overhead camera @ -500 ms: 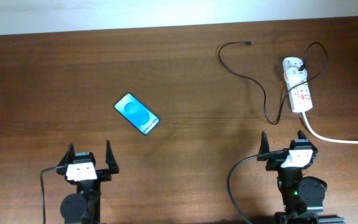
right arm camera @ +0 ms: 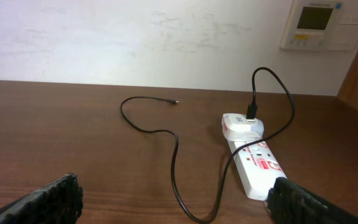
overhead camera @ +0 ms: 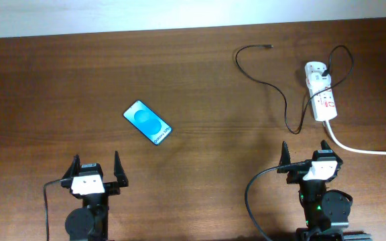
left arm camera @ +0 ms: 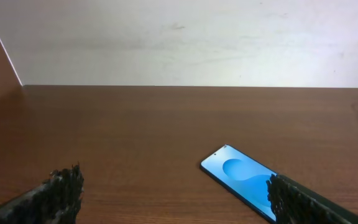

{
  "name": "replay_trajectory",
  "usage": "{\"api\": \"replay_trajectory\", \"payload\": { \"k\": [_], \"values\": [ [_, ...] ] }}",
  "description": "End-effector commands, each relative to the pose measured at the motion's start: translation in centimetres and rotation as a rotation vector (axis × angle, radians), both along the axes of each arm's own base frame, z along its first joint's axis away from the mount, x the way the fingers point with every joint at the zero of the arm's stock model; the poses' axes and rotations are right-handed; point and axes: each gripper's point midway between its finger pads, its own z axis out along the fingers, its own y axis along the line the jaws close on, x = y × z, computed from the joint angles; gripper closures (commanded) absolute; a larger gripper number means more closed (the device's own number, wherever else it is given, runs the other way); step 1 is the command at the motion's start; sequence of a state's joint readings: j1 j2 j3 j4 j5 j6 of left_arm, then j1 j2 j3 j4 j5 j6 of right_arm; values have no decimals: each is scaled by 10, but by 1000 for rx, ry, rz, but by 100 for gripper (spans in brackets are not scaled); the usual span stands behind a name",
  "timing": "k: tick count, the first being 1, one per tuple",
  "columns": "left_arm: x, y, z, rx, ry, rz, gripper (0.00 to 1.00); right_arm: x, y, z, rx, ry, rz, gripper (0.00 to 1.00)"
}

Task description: Plug charger to phone and switch on socket

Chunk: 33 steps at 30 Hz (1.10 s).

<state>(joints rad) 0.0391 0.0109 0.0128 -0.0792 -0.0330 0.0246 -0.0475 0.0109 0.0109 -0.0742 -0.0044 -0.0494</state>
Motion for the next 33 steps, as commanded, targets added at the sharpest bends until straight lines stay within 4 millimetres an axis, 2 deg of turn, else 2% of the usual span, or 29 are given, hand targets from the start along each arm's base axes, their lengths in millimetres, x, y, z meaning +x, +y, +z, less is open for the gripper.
{"api": "replay_trajectory", "payload": {
  "k": [1,23,26,33],
  "values": [
    [0,3,-1,-12,0,14,1,0,3,-2,2,2,17,1],
    [0,3,-1,-12,0,14,1,0,3,-2,2,2,17,2],
    [0,-5,-2,-16,2,-29,1,0,3,-2,2,2,17,2],
    [0,-5,-2,-16,2,-28,1,0,3,-2,2,2,17,2]
  ]
}}
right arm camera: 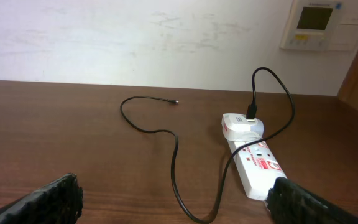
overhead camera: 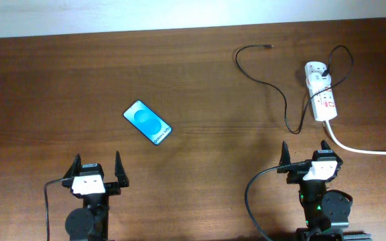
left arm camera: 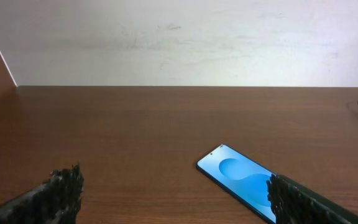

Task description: Plug charger to phone and switch on socket

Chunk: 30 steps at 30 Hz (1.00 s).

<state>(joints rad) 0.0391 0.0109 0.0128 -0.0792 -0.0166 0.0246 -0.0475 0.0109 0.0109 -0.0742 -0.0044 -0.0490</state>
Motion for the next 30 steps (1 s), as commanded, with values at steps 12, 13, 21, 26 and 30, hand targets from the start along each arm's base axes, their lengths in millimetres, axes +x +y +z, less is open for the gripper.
{"api": "replay_trajectory", "payload": {
  "k": [12,13,21,26,30],
  "values": [
    [-9,-33,30,-79,-18,-186,1,0,3,-2,2,2,17,2],
    [-11,-33,39,-79,-17,-186,1,0,3,-2,2,2,17,2],
    [-7,-33,68,-103,21,-184,1,0,3,-2,2,2,17,2],
    [10,-37,71,-123,120,-206,1,0,3,-2,2,2,17,2],
    [25,-43,74,-147,228,-243,1,0,3,-2,2,2,17,1]
  ]
}}
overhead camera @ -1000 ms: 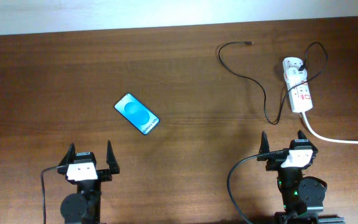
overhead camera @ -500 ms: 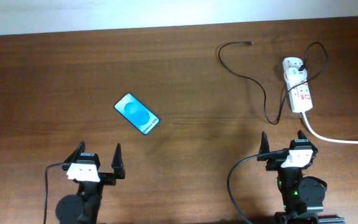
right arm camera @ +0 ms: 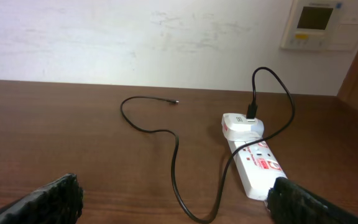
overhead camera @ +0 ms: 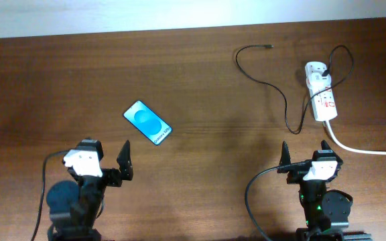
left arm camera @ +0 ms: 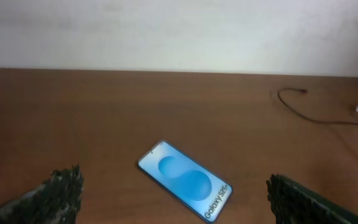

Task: Plug charger to phone and switch on socket
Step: 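Reach the left gripper to the blue phone and grasp it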

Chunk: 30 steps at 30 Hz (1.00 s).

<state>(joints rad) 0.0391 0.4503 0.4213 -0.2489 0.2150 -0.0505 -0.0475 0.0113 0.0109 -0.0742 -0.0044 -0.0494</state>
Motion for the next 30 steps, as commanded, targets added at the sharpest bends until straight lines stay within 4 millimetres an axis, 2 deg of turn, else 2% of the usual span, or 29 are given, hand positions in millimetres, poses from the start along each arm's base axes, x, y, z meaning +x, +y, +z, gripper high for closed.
{"api": "replay_trajectory", "payload": {
  "k": [1,2,4,7,9,12,17,20,23,25,28,30],
  "values": [
    [11,-4,18,-26,59,-26,1,0,3,-2,2,2,17,2],
    [14,-5,22,-29,104,-30,0,0,3,-2,2,2,17,2],
    [14,-20,33,-54,132,-121,1,0,3,-2,2,2,17,2],
    [-2,-59,40,-131,154,-361,1,0,3,-2,2,2,17,1],
    [-7,-69,42,-155,152,-423,1,0,3,-2,2,2,17,2],
    [-6,-67,42,-153,153,-413,1,0,3,-2,2,2,17,2],
    [12,-46,37,-179,202,-251,1,0,3,-2,2,2,17,2],
    [39,-29,46,-204,236,-128,1,0,3,-2,2,2,17,2],
    [82,-15,56,-227,347,40,1,0,3,-2,2,2,17,2],
    [112,-10,55,-209,409,167,1,0,3,-2,2,2,17,2],
    [159,-31,40,-214,529,236,1,0,3,-2,2,2,17,2],
    [186,-36,18,-252,619,291,1,0,3,-2,2,2,17,2]
  ]
}}
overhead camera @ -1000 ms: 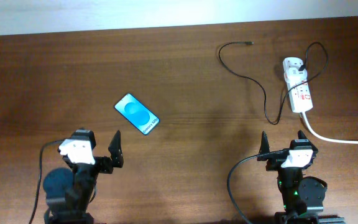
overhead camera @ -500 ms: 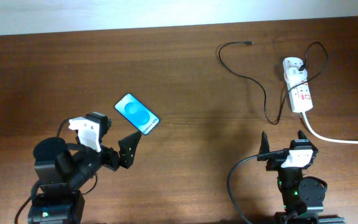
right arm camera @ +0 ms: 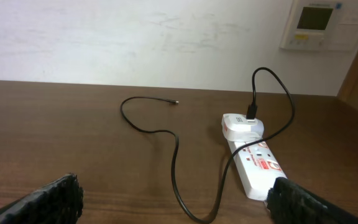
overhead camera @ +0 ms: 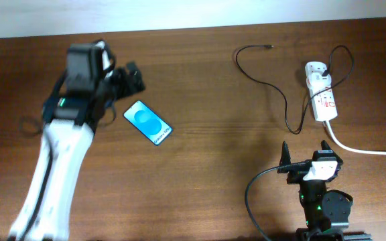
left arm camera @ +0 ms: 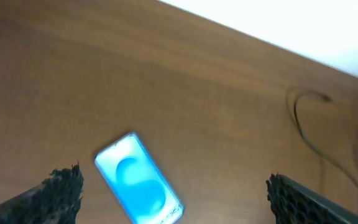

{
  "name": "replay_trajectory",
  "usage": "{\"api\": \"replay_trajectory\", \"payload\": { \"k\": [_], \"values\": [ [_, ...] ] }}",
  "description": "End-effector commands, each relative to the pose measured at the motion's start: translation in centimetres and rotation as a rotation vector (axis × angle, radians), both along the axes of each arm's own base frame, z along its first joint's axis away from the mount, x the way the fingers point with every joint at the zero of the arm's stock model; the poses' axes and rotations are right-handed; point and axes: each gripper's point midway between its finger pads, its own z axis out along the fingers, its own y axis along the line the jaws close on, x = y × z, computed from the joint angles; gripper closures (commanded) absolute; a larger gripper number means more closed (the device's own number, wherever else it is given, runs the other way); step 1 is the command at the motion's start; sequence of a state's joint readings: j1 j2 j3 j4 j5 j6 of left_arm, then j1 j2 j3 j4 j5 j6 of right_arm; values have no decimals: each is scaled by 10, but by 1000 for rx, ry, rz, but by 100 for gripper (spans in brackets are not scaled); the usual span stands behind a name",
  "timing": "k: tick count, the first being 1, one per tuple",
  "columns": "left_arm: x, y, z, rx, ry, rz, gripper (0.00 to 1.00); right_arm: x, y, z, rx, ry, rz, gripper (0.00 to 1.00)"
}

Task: Plug charger to phone and switch on socket
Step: 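Reach the left gripper to the blue phone and grasp it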

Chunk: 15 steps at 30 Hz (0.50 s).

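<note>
The phone lies face up with a blue screen, left of the table's middle; the left wrist view shows it low between the fingers. My left gripper hangs open above the table, just behind and left of the phone, holding nothing. The black charger cable loops from its free tip to the adapter in the white power strip at the back right. My right gripper stands open near the front edge, facing the strip and the cable tip.
The strip's white mains lead runs off the right edge. A wall control panel hangs behind the table. Wall meets table along the far edge.
My left arm has reached from the front edge out to the back left and now hovers open just beyond the phone, looking down on it. The right arm, phone and cable have not moved.
Both grippers first rested open at the front edge, with the phone and the cable lying untouched. Then the left gripper had turned toward the phone while still near the front. Now it is extended over the table beside the phone; the right has stayed put.
</note>
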<state>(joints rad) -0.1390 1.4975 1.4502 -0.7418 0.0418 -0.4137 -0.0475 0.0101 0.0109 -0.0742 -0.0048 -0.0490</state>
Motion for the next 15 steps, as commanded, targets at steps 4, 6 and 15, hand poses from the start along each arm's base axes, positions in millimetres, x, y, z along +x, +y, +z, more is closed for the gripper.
{"api": "replay_trajectory", "payload": {
  "k": [4,6,15],
  "values": [
    [62,-14,-80,-84,238,137,1,0,3,-2,2,3,16,2],
    [55,-17,-111,-75,335,130,1,0,3,-2,2,3,16,2],
    [11,-27,-215,-114,717,382,1,0,3,-2,2,3,16,2]
  ]
}}
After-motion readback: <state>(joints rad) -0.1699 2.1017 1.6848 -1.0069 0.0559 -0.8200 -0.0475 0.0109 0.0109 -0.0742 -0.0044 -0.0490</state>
